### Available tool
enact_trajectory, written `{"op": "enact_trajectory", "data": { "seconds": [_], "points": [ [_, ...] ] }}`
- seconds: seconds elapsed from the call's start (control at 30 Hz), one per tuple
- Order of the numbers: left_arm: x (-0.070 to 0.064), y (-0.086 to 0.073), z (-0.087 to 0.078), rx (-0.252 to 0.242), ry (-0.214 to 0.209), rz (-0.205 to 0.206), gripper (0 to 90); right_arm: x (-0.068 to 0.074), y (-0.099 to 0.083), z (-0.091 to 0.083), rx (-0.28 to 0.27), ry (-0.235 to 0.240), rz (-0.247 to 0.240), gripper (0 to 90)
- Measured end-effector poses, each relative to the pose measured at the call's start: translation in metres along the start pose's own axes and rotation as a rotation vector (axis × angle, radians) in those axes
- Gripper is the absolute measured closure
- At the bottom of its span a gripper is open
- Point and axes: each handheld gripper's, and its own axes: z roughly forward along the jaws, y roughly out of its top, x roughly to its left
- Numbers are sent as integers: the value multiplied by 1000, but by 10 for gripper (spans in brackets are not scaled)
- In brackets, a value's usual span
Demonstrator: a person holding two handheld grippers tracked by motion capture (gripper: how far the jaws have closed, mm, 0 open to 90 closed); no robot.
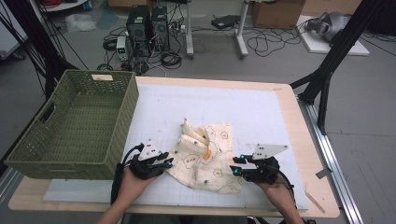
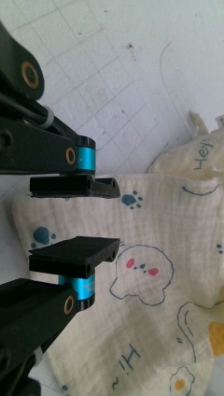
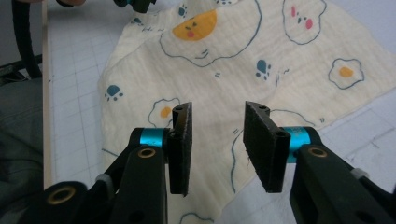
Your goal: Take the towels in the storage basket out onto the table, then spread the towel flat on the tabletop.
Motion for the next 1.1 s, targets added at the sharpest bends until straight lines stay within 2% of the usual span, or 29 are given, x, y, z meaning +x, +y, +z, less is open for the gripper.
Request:
{"op": "enact_trajectory", "data": {
  "seconds": [0.17,0.27,0.3,0.4,0.5,0.53,0.6,0.73,0.87,0.97,1.03,1.1],
  "points": [
    [3,-2,4,39,-2,9,670,-2,-1,3,22,9,2,587],
    [7,-6,8,76,-17,11,703,0,-3,10,63,25,-6,584],
    [8,-7,8,67,-15,9,716,1,-4,13,77,28,-12,585],
    [10,-7,7,77,-17,19,853,1,-7,22,119,39,-4,602],
    [10,-7,5,84,-25,23,891,1,-9,29,153,41,-10,695],
    [9,-7,4,83,-27,22,892,1,-8,29,152,45,-14,768],
    [7,-9,0,78,-30,25,894,-1,-9,29,155,70,-6,855],
    [-1,-14,-15,64,-45,27,895,-1,-9,20,129,89,3,876],
    [-14,-17,-31,58,-63,50,895,5,-12,5,129,88,-11,877],
    [-23,-18,-43,46,-93,58,894,12,-17,-6,139,107,-25,874],
    [-28,-17,-49,29,-108,74,885,15,-20,-14,122,123,-20,809],
    [-29,-14,-51,10,-112,70,819,14,-20,-19,103,125,-14,762]
  ]
}}
